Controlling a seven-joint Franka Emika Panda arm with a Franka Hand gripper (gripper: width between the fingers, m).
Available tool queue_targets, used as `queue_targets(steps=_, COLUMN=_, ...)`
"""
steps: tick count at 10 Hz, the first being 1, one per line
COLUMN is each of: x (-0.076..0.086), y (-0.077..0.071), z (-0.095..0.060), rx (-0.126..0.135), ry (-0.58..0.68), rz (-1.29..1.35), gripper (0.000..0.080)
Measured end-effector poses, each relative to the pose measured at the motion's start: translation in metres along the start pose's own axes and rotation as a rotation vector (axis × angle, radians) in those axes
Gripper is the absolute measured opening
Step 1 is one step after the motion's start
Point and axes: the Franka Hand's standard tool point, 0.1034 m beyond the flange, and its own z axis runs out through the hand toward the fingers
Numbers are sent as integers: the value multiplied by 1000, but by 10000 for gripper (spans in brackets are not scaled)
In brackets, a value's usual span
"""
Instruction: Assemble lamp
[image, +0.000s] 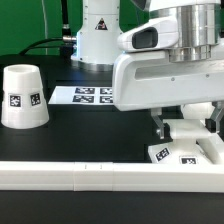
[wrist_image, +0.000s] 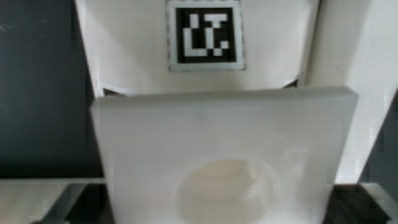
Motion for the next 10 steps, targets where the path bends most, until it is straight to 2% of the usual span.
queue_targets(steps=1, x=0, y=0, z=0, rx=0, ry=0, rz=-1, gripper=537)
queue_targets(steps=2, x=0, y=0, z=0, rx=0, ry=-1, rz=-1, gripper=619)
queue_targets(steps=3, x=0, y=0, z=0, rx=0, ry=-1, rz=-1, gripper=619)
queue_targets(steps=4, x=-2, y=2, z=-1, rx=-1, ry=-2, rz=-15, gripper=683)
queue_targets(steps=5, x=-8, y=6, z=-7, rx=-4, ry=-7, rz=-33, gripper=695)
queue_targets(steps=8, x=-51, y=6, z=-26, rx=-11, ry=-48, rz=-20, gripper=699)
queue_targets(steps=10, x=-66, y=-3, z=-43, rx=-4, ry=-54, rz=5, gripper=699)
